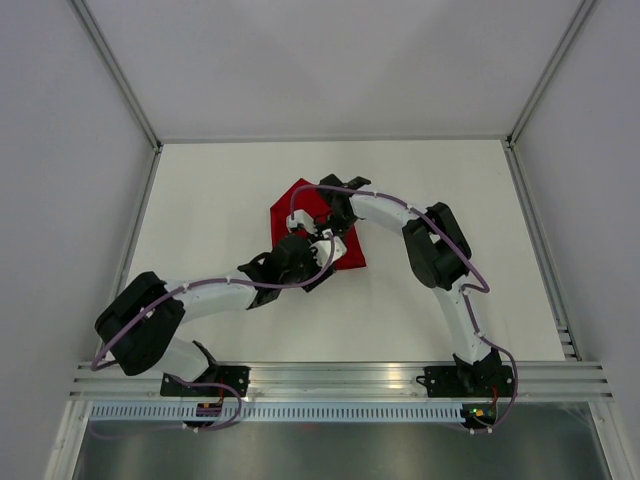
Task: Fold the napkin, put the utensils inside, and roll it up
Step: Roll the napkin with the utensil
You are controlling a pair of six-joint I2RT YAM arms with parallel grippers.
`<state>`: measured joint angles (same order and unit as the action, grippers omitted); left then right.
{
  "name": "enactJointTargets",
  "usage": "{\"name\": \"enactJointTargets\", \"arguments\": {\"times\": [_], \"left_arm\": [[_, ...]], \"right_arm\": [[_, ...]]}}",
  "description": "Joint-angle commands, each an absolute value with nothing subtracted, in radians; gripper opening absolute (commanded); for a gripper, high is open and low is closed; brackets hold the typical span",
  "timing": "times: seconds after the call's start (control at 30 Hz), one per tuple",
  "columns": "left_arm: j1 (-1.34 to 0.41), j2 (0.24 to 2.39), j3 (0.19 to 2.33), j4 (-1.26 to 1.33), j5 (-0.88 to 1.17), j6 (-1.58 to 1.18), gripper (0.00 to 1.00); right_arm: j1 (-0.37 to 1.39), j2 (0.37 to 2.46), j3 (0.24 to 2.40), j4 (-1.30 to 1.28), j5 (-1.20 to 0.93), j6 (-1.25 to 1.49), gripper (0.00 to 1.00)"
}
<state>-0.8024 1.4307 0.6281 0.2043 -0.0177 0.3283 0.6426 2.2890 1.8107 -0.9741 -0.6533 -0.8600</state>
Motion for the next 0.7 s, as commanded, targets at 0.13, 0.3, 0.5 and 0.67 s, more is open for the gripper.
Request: {"name": "enactJointTargets", "arguments": {"times": [0.13,0.3,0.5,0.67], "left_arm": [[-0.818,1.549,0.764,0.115,-0.067,0.451,0.66],[-0.821,1.626,0.825,0.034,-0.084,0.482,0.65],[-0.822,1.677,0.850,0.015,-0.083,0.482,0.65],[-0.824,1.657,0.861,0.018,-0.060,0.469,0.64]], "right_arm": [[0.621,2.411,1.790,-1.077,-0.518,-0.902,0.04],[0.621,2.422,1.807,-1.088,-0.517,-0.902,0.04],[0.617,2.436,1.818,-1.101,-0.515,-0.911,0.03],[0.592,2.439,1.818,-1.126,-0.511,-0.925,0.03]]}}
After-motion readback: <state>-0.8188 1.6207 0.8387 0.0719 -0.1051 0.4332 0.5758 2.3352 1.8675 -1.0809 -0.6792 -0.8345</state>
